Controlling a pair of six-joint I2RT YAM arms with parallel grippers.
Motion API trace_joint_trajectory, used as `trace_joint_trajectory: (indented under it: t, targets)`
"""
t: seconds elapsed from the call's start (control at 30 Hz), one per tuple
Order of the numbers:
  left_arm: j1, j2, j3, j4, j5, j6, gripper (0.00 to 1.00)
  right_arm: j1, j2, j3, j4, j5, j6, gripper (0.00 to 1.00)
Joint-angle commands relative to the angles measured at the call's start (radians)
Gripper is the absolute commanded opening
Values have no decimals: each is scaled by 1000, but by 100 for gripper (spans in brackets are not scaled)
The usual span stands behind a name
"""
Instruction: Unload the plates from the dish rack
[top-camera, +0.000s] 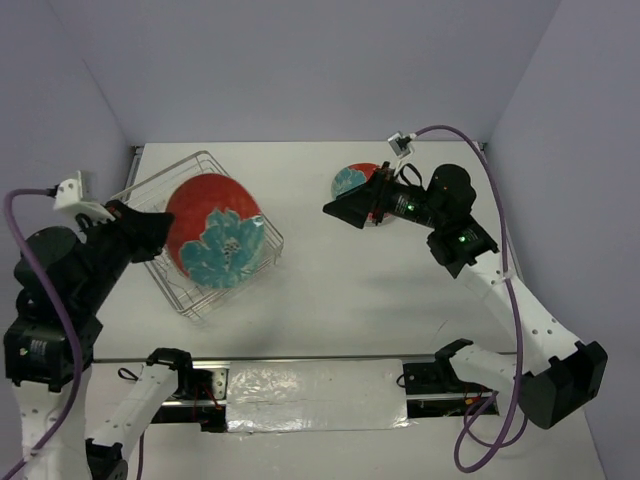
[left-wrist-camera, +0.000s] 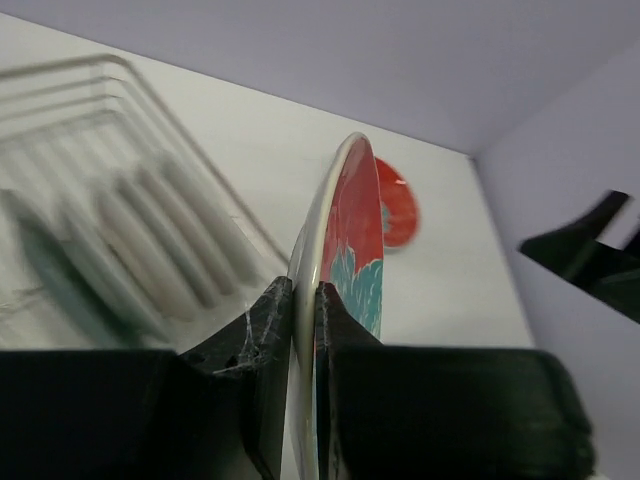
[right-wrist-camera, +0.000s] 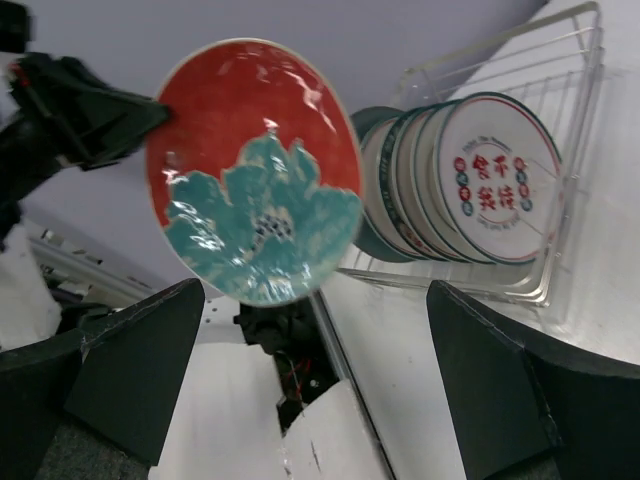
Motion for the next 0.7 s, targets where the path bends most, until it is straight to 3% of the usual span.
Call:
trace_joint_trajectory:
  t: [0.0,0.27,0.6,0.67]
  targets:
    - [-1,-48,-124,643,310,-216,0,43,29,66,122,-39,49,100]
    - [-2,-107,-366,932,407,-390,0,97,98,78,62,-1,-77,99]
    - [-2,-131,-488,1081,429,-459,0,101,119,31,51,55,-145,95]
    - [-2,-135,-514,1095,424,-474,0,101,133,22,100,-8,-117,82]
